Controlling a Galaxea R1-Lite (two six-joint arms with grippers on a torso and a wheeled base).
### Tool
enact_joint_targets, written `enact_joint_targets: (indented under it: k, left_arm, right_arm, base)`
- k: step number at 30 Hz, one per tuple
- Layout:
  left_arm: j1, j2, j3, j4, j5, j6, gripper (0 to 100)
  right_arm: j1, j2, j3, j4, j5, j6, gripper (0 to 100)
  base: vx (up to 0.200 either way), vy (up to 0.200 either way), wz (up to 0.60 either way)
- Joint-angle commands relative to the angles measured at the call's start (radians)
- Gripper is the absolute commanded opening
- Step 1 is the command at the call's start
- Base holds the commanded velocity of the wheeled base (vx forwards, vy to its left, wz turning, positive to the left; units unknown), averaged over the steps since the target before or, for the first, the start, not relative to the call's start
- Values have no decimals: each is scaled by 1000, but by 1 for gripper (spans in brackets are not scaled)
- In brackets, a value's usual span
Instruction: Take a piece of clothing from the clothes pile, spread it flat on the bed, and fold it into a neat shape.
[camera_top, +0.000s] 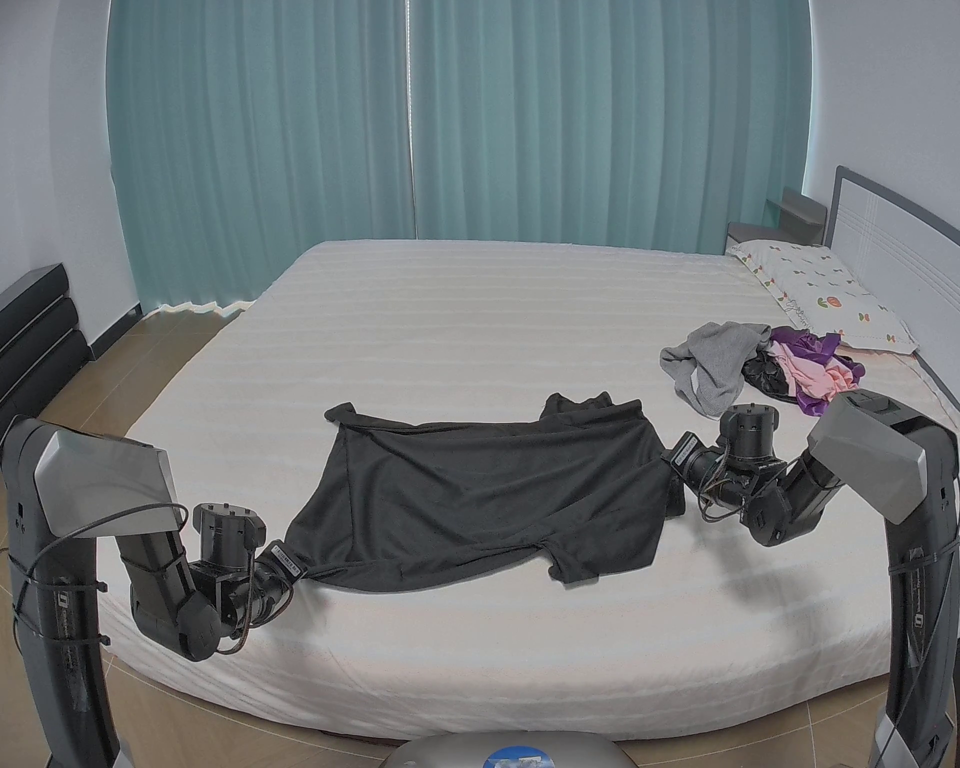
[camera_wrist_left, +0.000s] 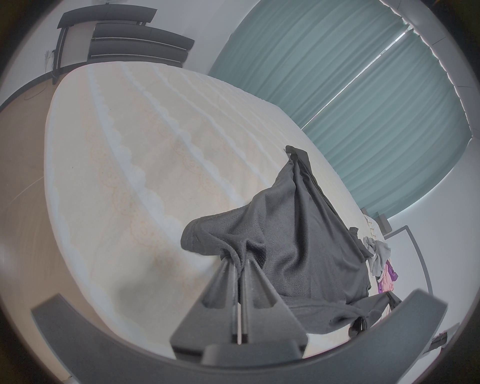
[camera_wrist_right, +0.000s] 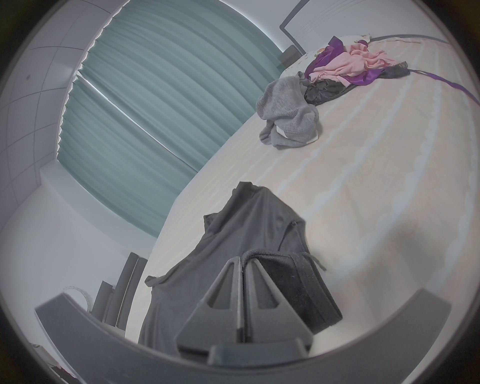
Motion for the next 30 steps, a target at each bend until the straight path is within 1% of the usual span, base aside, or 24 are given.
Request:
enact_joint_targets:
  k: [1, 4, 9, 16, 17, 21, 26, 28, 29, 30]
  left_arm:
    - [-2, 13, -5, -1, 2, -2, 0]
    - [-3, 16, -5, -1, 2, -1, 0]
    - [-3, 16, -5, 0, 2, 1, 0]
    - [-3, 16, -3, 0, 2, 1, 0]
    - [-3, 16, -3, 0, 2, -1, 0]
    - [-3, 16, 0, -1, 2, -1, 0]
    - [-3, 16, 2, -1, 1, -1, 0]
    - [-3, 16, 2, -1, 1, -1, 0]
    - [-3, 16, 2, -1, 1, -1, 0]
    - [-3, 16, 3, -1, 1, -1, 0]
  right_arm:
    - [1, 45, -131, 72, -23, -1, 0]
    - [1, 77, -174, 74, -26, -1, 0]
    - [13, 148, -277, 77, -69, -5, 0]
    - [21, 160, -296, 97, -73, -8, 0]
    - [21, 163, -300, 97, -72, -8, 100]
    - [16, 151, -276, 100, -72, -8, 100]
    - [7, 68, -190, 99, -43, -8, 100]
    - [7, 68, -190, 99, -43, -8, 100]
    - [-2, -12, -88, 91, 5, -10, 100]
    - [-5, -35, -50, 88, 28, -10, 100]
  base:
    - [0, 0, 0]
    - [0, 0, 0]
    - [0, 0, 0]
    - [0, 0, 0]
    - [0, 0, 0]
    - [0, 0, 0]
    - [0, 0, 0]
    - [0, 0, 0]
    - [0, 0, 0]
    - [0, 0, 0]
